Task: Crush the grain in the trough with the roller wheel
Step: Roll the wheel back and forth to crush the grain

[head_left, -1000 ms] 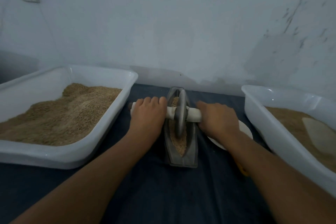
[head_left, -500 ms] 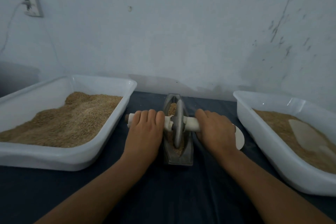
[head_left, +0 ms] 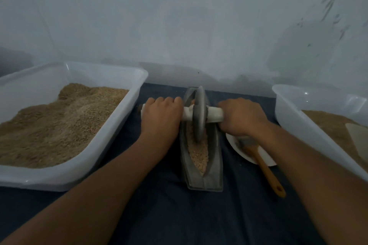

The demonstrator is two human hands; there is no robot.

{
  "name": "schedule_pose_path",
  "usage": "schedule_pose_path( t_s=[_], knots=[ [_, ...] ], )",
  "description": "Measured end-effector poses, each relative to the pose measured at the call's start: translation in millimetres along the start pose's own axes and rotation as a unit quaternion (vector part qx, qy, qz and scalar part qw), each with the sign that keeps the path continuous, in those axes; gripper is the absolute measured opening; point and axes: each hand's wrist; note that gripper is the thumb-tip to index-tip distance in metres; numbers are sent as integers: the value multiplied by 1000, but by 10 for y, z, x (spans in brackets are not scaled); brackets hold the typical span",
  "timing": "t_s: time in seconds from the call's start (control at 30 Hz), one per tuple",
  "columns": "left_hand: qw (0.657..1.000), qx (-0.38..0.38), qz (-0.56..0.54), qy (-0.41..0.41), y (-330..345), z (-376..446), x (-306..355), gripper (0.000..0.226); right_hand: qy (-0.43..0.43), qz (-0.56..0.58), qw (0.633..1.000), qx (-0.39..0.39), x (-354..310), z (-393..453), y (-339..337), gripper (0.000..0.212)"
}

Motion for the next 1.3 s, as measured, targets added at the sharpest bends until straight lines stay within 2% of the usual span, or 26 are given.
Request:
schedule_pose_path(
  t_s=[0.07, 0.2, 0.33, 0.4, 0.5, 0.67, 0.8, 0.9, 1.07, 1.17, 1.3],
  knots=[
    [1000, -17, 12, -2, 29, 124, -10, 26, 0, 9, 998, -54, 34, 140, -51, 18],
    [995, -97, -5, 3, 71, 382, -39, 11, 17, 44, 990, -133, 73, 407, -93, 13],
    [990, -135, -35, -14, 91, 492, -73, 17, 19, 45, 982, -182, 60, 590, -150, 21],
    [989, -142, -41, -16, 79, 490, -83, 19, 13, 43, 982, -182, 54, 602, -174, 25],
    [991, -127, -31, -10, 51, 429, -65, 16, 4, 32, 990, -136, 48, 487, -142, 18],
    [999, -29, -3, 14, -28, 202, -12, 26, 12, 7, 1000, 7, 38, 76, 34, 18],
    [1000, -7, -21, 12, -102, -67, -15, 31, 1, -23, 990, 140, -66, -221, 146, 17],
    [999, 3, -36, 11, -169, -279, -32, 28, -17, -41, 977, 208, -140, -391, 155, 19],
    [998, 47, -27, 33, -255, -555, -8, 24, -38, -24, 964, 263, -252, -674, 110, 36],
    [996, 75, -25, 34, -312, -627, 15, 20, -45, -13, 960, 275, -247, -771, 140, 36],
    [996, 75, -22, 36, -288, -631, 20, 20, -40, -18, 955, 294, -239, -781, 177, 35]
  ],
)
Point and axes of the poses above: each hand's wrist, its own z-axis towards the middle knuckle, its own y-axis out of the palm, x = y × z, and after that the axes turned 9 degrees about z, right-handed
